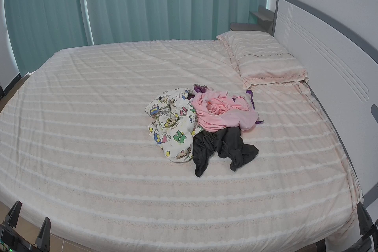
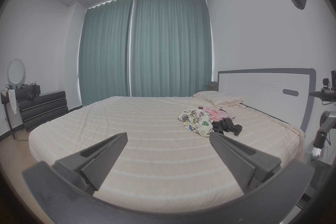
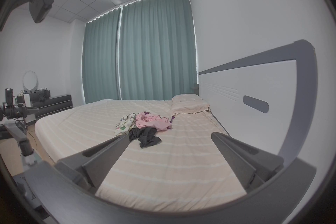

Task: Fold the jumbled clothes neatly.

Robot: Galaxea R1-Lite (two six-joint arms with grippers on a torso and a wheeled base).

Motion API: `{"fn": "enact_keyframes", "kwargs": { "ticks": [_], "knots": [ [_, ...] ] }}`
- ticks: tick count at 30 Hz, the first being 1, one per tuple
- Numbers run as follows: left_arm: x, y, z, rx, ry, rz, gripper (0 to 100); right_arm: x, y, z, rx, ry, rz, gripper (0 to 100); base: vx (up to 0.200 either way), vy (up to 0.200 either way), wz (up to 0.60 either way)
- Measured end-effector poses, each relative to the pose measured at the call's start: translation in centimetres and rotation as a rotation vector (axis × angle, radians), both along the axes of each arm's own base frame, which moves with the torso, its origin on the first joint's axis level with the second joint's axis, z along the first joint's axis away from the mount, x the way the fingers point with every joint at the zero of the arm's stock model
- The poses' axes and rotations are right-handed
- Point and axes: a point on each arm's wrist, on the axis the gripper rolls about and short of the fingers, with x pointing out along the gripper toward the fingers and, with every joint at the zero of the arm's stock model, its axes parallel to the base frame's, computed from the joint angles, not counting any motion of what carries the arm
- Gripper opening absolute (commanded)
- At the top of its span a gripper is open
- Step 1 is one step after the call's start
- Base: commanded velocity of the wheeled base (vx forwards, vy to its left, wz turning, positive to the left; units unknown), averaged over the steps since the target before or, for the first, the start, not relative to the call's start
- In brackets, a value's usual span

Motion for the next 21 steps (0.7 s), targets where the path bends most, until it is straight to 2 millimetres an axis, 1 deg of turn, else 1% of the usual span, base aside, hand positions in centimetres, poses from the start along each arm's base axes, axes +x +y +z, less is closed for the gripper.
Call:
{"fn": "enact_keyframes", "kwargs": {
  "ticks": [6,10,15,21],
  "knots": [
    [0.0,0.0,0.0,0.0,0.0,0.0,100,0.4,0.1,0.4,0.012,0.031,0.031,100,0.0,0.0,0.0],
    [0.0,0.0,0.0,0.0,0.0,0.0,100,1.9,0.2,1.7,0.035,0.079,0.072,100,0.0,0.0,0.0],
    [0.0,0.0,0.0,0.0,0.0,0.0,100,5.0,0.3,3.1,0.066,0.166,0.118,100,0.0,0.0,0.0],
    [0.0,0.0,0.0,0.0,0.0,0.0,100,10.0,0.9,4.1,0.12,0.302,0.153,100,0.0,0.0,0.0]
  ]
}}
